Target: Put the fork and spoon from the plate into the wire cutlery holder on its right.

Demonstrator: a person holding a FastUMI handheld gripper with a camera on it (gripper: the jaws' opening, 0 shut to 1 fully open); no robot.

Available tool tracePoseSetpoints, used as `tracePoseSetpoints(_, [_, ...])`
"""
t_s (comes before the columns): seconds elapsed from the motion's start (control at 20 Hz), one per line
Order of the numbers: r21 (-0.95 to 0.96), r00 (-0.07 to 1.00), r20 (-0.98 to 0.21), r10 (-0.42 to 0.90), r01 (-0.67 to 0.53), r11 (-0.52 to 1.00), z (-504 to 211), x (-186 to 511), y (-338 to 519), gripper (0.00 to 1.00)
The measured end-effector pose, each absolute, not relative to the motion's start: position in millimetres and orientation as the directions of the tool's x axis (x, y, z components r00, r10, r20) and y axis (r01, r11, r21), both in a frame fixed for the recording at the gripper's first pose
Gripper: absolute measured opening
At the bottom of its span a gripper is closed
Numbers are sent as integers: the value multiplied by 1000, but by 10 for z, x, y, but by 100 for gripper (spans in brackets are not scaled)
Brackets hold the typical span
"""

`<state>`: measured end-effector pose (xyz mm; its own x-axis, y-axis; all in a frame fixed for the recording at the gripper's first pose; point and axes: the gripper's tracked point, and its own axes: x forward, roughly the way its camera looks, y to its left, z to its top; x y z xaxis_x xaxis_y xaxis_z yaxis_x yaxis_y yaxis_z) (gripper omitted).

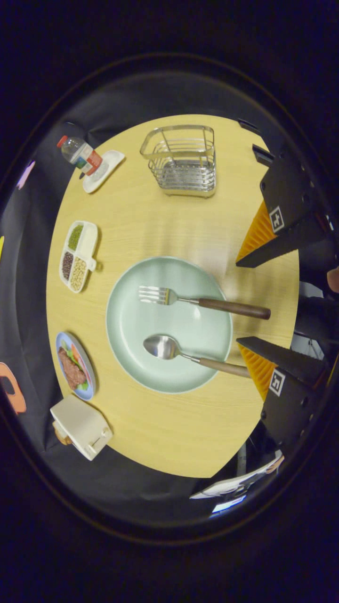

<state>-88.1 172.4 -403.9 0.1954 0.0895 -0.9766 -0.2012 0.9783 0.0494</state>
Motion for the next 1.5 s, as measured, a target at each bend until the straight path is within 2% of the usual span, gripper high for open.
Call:
tracePoseSetpoints(0.1, [46, 172, -982, 81, -200, 979, -4160, -884, 1741, 68])
tracePoseSetpoints(0.15, [47, 158, -984, 80, -201, 978, -4201, -888, 1752, 67])
tracePoseSetpoints(0.3, [35, 144, -988, 63, -188, 981, -4288, -873, 1741, 29])
tracePoseSetpoints(0.5, [60, 116, -990, 80, -165, 984, -4240, -900, 1752, 3])
tracePoseSetpoints(0.8, [105, 136, -982, 129, -170, 980, -3958, -853, 1713, 1])
tracePoseSetpoints(1.1, [170, 175, -966, 190, -122, 978, -3282, -681, 1469, 0])
tracePoseSetpoints(1.35, [197, 200, -959, 201, -42, 980, -2781, -598, 948, 0])
tracePoseSetpoints(1.5, [166, 193, -967, 164, -6, 986, -2658, -612, 511, 0])
